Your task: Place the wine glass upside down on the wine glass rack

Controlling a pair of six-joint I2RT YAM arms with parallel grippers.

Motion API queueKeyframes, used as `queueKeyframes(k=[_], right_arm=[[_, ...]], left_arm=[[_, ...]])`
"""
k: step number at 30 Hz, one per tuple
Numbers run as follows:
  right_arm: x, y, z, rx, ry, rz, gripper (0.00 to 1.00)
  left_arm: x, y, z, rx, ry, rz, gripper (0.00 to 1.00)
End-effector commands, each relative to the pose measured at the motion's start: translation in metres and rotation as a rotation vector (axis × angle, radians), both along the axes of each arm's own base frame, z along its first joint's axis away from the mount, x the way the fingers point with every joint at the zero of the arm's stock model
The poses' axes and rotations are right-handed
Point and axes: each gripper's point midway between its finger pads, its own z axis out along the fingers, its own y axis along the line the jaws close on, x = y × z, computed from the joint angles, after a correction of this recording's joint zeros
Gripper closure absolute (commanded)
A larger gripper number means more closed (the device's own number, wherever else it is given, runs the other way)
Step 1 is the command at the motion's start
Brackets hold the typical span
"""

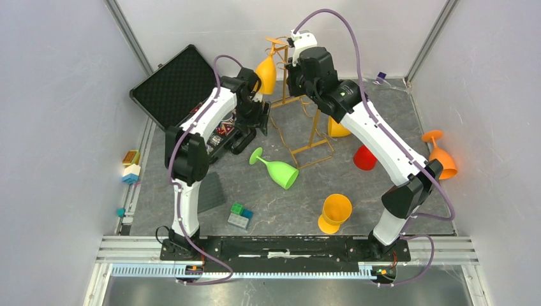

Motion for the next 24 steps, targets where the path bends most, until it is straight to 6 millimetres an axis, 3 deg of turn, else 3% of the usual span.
queueKeyframes(k=[1,8,12,18,21,24], right_arm=[[-0.008,0.0,-0.032,-0.041,0.097,0.008,1.0],[-0.01,0.003,-0.035,-0.032,0.1,0.023,1.0],[-0.01,0.003,-0.035,-0.029,0.103,0.027,1.0],[-0.013,0.006,-0.039,-0.022,0.112,0.045,0.96],[-0.015,0.007,-0.034,-0.014,0.103,0.058,0.82],[-0.018,0.008,-0.025,0.0,0.085,0.074,0.61]], left_arm=[[0.003,0.023,-0.013,0.111,-0.006,-0.032,0.19],[-0.005,0.053,-0.02,0.247,0.0,-0.036,0.15],[-0.005,0.088,-0.019,0.433,-0.024,-0.042,0.1],[-0.005,0.121,-0.003,0.603,-0.058,-0.047,0.04],[-0.005,0.139,0.008,0.689,-0.087,-0.047,0.0],[-0.006,0.148,0.021,0.703,-0.114,-0.019,0.0]])
